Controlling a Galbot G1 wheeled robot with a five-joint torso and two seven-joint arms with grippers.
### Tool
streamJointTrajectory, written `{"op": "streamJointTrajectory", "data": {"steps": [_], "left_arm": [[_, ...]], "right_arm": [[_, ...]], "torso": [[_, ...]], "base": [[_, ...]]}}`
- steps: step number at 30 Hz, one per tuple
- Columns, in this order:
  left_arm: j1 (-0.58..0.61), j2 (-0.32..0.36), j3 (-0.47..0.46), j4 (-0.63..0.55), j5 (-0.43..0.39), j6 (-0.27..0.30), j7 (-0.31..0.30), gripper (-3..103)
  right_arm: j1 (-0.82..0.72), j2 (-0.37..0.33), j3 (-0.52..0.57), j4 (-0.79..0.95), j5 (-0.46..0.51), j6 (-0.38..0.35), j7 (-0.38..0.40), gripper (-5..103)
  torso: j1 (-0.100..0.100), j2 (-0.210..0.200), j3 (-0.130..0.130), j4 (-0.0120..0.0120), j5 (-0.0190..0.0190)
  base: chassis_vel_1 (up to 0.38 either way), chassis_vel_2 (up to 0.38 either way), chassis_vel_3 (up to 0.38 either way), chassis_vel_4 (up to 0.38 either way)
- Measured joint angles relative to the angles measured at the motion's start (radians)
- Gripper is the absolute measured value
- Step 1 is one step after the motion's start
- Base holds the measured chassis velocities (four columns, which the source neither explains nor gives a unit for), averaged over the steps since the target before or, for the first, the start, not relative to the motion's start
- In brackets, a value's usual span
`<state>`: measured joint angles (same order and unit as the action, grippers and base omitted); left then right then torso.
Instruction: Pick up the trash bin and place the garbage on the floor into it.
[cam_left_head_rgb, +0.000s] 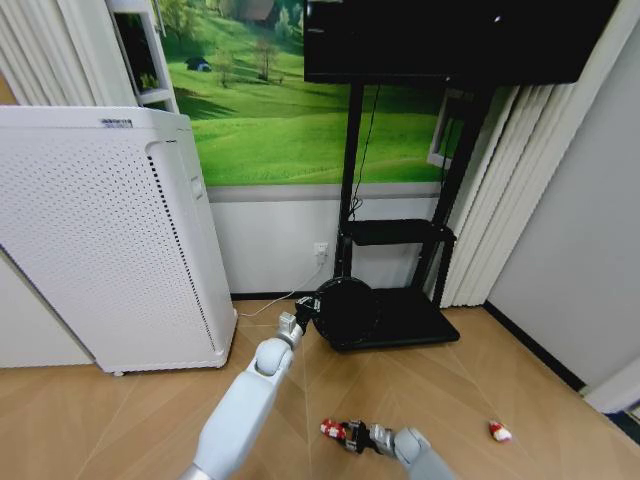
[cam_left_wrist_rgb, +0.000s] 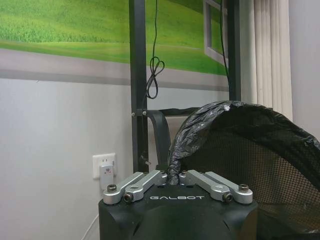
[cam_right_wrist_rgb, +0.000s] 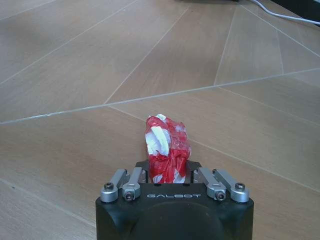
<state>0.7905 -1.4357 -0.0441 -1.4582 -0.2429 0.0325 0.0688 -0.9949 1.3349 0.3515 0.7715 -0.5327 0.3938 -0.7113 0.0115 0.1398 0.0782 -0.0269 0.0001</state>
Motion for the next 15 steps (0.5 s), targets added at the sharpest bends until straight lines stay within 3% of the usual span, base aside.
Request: {"op": "streamJointTrajectory", "data": {"steps": [7,15], "left_arm": [[0.000,-0.001,0.000,0.006,0.001,0.000,0.000,3],[0.016,0.000,-0.027,0.006,0.001,0.000,0.000,3]], "right_arm": [[-0.020,-0.009,0.019,0.033,0.028,0.001,0.000,37],[-0.077,-0.041,0.067,0.143,0.123,-0.004,-0.012,37]], "torso": [[0.000,0.000,0.000,0.0000,-0.0001],[0.000,0.000,0.000,0.0000,0.0001]], "base": [[0.000,0.000,0.000,0.000],[0.000,0.000,0.000,0.000]]}}
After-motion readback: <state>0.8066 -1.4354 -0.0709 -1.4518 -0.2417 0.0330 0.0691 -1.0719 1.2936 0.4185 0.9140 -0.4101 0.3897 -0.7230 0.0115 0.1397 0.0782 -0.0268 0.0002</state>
